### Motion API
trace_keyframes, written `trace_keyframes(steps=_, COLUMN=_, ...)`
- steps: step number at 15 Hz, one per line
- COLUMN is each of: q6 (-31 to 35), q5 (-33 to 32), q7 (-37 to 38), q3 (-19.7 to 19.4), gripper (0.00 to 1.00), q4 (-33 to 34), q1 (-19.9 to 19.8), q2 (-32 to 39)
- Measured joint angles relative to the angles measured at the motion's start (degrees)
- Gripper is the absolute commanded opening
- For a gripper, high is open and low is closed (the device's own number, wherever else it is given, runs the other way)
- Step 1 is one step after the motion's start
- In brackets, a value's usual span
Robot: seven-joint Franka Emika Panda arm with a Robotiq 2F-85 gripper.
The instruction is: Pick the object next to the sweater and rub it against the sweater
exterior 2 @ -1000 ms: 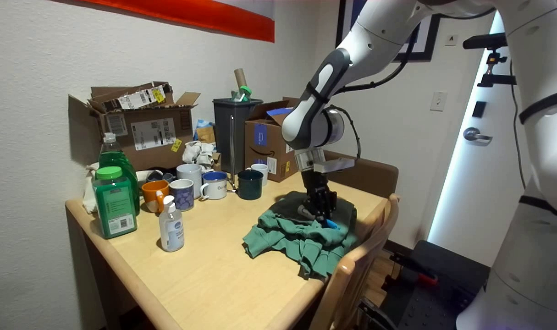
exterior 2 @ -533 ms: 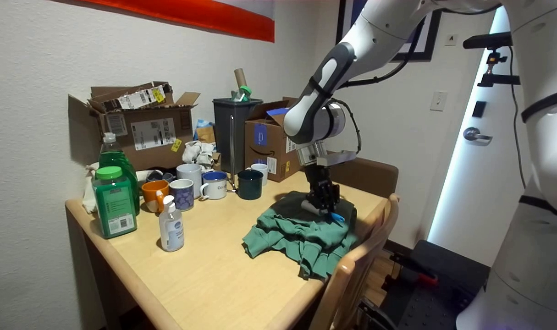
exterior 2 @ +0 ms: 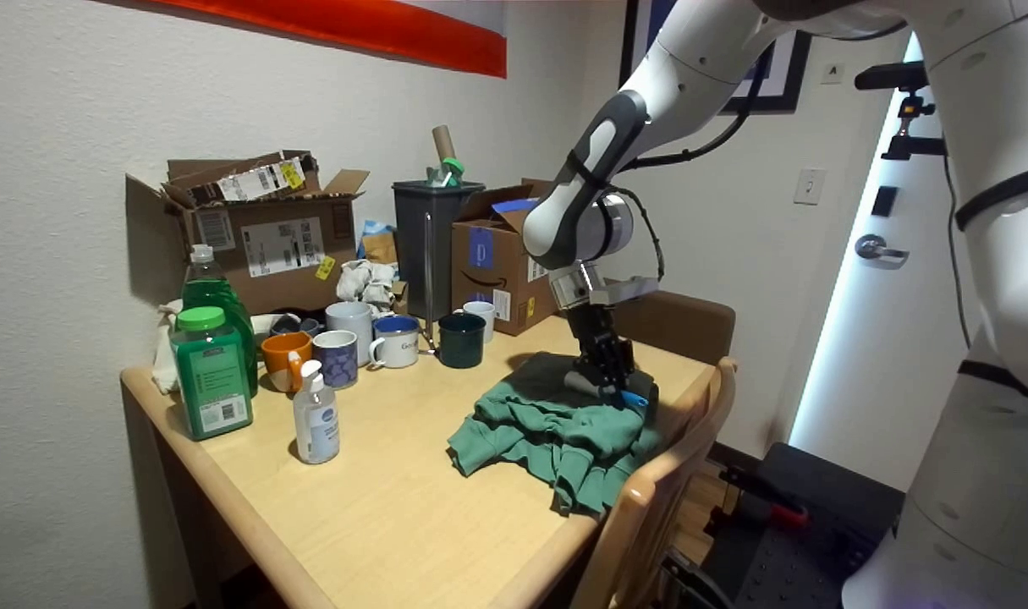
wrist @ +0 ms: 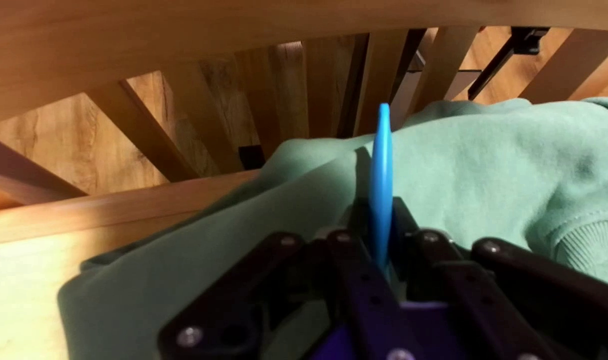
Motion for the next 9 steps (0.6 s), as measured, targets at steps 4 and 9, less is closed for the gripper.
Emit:
trace_keyframes(steps=4, q6=-1.8, q5=-0.4, q7=-0.6, q3=-0.3, gripper=0.03, q4=1.4, q1=-0.3, q2=0.8)
trace_keyframes(steps=9, q6=-2.7, q5=-0.7, q7=-0.7, q3=-0.9, gripper=0.03, q4=2.3, q1=-1.1, q2=1.4)
